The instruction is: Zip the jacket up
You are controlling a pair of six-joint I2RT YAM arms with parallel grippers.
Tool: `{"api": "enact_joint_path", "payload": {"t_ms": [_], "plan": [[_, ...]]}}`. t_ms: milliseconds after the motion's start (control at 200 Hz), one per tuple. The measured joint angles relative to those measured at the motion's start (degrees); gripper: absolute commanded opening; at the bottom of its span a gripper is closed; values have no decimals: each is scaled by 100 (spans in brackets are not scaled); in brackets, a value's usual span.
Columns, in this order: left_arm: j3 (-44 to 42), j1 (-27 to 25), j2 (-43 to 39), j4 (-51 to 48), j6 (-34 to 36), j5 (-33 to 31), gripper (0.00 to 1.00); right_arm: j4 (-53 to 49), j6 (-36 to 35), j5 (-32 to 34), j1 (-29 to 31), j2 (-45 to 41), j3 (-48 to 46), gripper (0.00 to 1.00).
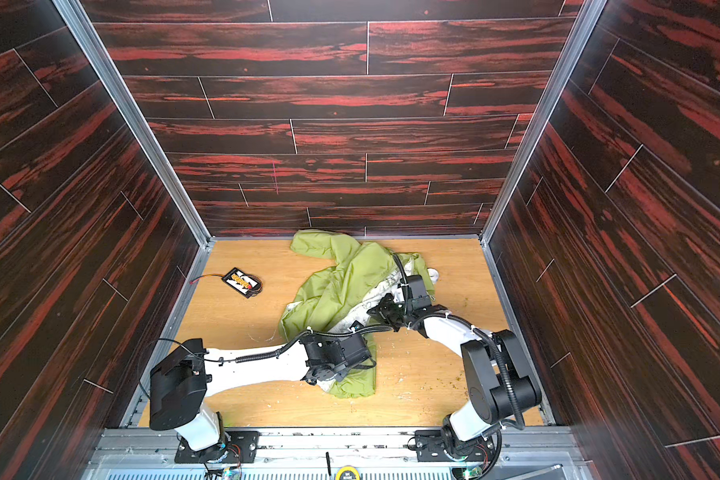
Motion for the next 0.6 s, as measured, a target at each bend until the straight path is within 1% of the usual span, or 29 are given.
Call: {"api": "enact_joint_path", "payload": {"t_ms": [95,356,446,601], "plan": [[0,0,-85,79,-2,59,61,-170,7,39,66,0,133,0],[48,0,-186,190,-140,26,60,-247,208,52,203,0,216,0],[160,-7,-129,203,-245,-103,60,-247,289,42,243,0,310,0],[411,-7,144,219,-527,-505,60,-212,446,2,282,0,431,0]]}}
